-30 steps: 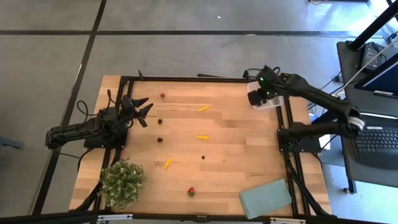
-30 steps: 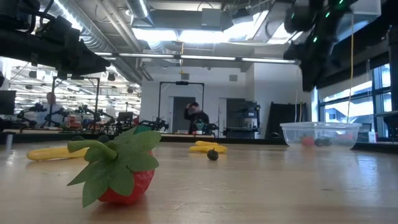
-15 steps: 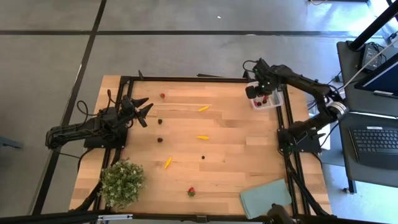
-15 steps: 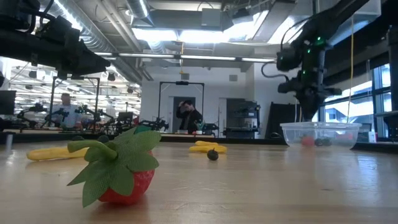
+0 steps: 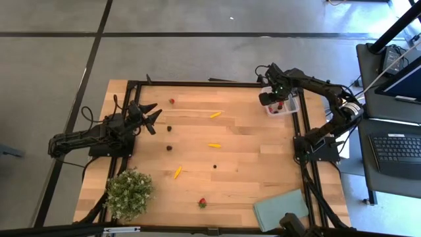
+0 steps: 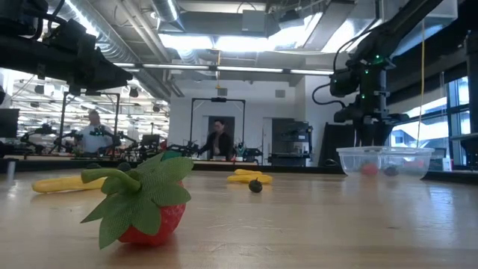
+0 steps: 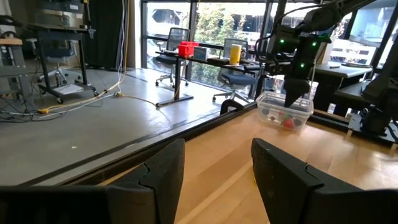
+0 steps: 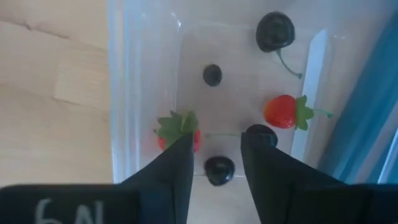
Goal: Pick and placing Produce into tupperware
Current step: Put the yellow corn into the transparent bin
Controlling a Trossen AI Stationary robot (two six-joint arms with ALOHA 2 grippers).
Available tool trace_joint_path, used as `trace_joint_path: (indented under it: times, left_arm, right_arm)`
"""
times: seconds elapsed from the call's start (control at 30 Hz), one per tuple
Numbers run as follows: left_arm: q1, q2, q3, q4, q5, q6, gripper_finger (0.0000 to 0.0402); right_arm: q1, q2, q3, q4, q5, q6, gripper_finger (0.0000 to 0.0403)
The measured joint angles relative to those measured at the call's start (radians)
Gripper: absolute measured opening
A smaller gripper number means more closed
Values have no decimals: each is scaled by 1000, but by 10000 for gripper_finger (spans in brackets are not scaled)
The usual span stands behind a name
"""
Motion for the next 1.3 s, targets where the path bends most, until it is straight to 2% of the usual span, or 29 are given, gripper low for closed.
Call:
trace_joint_path:
  times: [0.13,0.23,0.37,0.53,0.7,1.0,1.13,1.3]
  left_arm:
    - [0,0,0,0,0,7,179]
    - [0,0,0,0,0,8,179]
    - [0,0,0,0,0,8,179]
    - [0,0,0,0,0,7,179]
    - [0,0,0,0,0,7,179]
    - [0,0,0,0,0,7,179]
    - [0,0,0,0,0,7,179]
    - [0,0,0,0,0,6,179]
  right_arm:
    - [13,-54,0,70,-14,-47,139]
    - [53,-110,0,139,-115,-172,139]
    - [125,-176,0,223,-213,-247,139]
    - [243,-195,0,304,-231,-271,139]
    - [402,-182,0,452,-336,-282,140]
    - [680,-86,0,649,-336,-418,140]
    - [755,0,0,731,-264,-416,140]
    - [813,113,1,828,-252,-417,140]
